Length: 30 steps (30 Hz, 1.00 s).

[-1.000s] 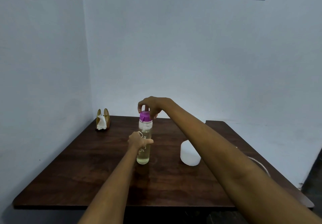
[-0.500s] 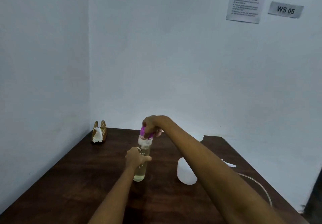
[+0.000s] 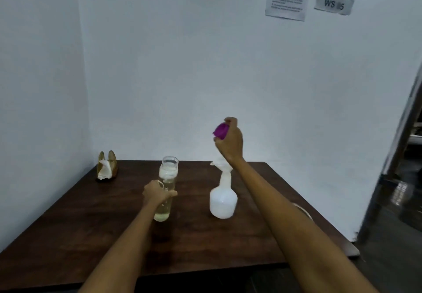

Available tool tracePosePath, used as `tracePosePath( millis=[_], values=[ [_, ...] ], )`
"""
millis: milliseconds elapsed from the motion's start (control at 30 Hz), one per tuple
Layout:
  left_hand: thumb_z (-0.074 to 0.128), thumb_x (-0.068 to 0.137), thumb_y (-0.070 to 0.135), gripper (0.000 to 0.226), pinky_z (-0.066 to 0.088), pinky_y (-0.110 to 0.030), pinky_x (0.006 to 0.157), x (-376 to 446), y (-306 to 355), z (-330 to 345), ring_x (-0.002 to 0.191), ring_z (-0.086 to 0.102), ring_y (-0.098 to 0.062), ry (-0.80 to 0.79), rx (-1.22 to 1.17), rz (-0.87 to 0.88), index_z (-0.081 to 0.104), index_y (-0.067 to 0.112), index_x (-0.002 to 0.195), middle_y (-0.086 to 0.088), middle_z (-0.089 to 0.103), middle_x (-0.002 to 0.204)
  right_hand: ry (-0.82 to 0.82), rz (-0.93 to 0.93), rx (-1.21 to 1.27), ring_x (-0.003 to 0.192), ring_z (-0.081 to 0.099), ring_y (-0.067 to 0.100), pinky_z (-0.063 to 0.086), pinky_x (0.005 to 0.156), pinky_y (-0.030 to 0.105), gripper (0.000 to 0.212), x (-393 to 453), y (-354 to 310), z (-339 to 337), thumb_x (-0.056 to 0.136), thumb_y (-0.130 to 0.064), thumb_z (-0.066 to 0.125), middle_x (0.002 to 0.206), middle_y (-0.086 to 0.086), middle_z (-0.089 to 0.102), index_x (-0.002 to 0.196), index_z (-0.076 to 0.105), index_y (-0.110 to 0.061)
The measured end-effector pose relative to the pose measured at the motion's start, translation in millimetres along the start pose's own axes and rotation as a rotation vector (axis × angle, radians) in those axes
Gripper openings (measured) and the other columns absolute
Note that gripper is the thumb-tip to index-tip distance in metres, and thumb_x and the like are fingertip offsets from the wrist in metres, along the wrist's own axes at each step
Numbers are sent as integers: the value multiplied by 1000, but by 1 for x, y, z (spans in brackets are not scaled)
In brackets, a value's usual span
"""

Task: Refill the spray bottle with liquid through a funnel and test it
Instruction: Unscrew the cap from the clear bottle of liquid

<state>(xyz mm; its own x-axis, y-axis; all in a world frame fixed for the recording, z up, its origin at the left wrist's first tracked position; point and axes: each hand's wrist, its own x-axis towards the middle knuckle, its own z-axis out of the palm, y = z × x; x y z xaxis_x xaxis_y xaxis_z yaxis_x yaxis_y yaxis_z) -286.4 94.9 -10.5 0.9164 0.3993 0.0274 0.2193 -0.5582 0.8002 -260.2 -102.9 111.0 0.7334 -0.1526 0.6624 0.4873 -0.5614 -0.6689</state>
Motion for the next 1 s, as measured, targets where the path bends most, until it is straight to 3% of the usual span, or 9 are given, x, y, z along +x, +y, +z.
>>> tracePosePath(
  millis=[167,267,367,500,567,667,767,900,1000],
  values=[
    [85,65,31,55,48,-36,87,-7,5,8,109,61,-34,16,54,40,66,0,107,-21,66,112,126,534,16,115,53,35,42,96,34,46,-48,104,-61,75,4,62,121,21,57,120,50,3],
    [85,65,31,58,48,-38,88,-9,7,11,110,60,-37,23,82,61,65,-3,108,-24,65,113,-28,733,-258,125,44,34,39,100,34,50,-89,152,-84,76,-12,70,129,19,51,123,55,-5],
    [84,67,33,59,47,-38,88,-10,9,11,110,59,-38,27,90,56,64,-4,108,-24,64,114,-198,786,-367,130,37,29,35,102,35,51,-116,179,-96,77,-25,72,132,10,52,124,55,-13],
    [82,67,38,47,53,-35,80,-10,7,5,95,67,-33,-20,44,2,68,0,91,-18,71,97,-326,767,-556,131,36,26,30,104,37,48,-128,193,-98,82,-35,65,132,6,53,124,51,-15],
    [85,63,37,52,57,-40,81,-3,0,4,91,69,-33,-37,-13,-29,68,0,96,-18,70,97,-307,687,-661,129,37,27,31,102,39,50,-126,193,-94,81,-33,64,132,4,51,125,49,-16],
    [86,62,36,51,58,-45,78,-1,-3,5,83,71,-32,-52,-4,-29,67,0,93,-19,71,92,-35,476,-570,121,43,28,33,97,38,44,-117,180,-81,78,-26,56,126,5,56,121,55,-14],
    [82,68,37,43,57,-37,77,-13,4,3,80,71,-30,-35,19,2,68,1,87,-17,72,86,218,264,-256,94,58,26,42,79,32,17,-110,147,-65,81,-14,56,97,7,68,93,66,-9],
    [79,68,46,50,51,-34,79,-26,4,3,96,67,-30,-30,72,50,69,3,91,-16,72,97,45,107,3,61,55,10,42,60,23,12,-113,109,-31,81,-16,57,71,-1,65,76,65,-9],
    [79,65,52,53,54,-33,81,-40,4,5,95,68,-29,-40,101,94,70,5,86,-14,72,95,-165,107,113,66,58,6,45,64,17,20,-124,87,-1,82,-29,66,73,-5,64,85,69,-10]
  ],
)
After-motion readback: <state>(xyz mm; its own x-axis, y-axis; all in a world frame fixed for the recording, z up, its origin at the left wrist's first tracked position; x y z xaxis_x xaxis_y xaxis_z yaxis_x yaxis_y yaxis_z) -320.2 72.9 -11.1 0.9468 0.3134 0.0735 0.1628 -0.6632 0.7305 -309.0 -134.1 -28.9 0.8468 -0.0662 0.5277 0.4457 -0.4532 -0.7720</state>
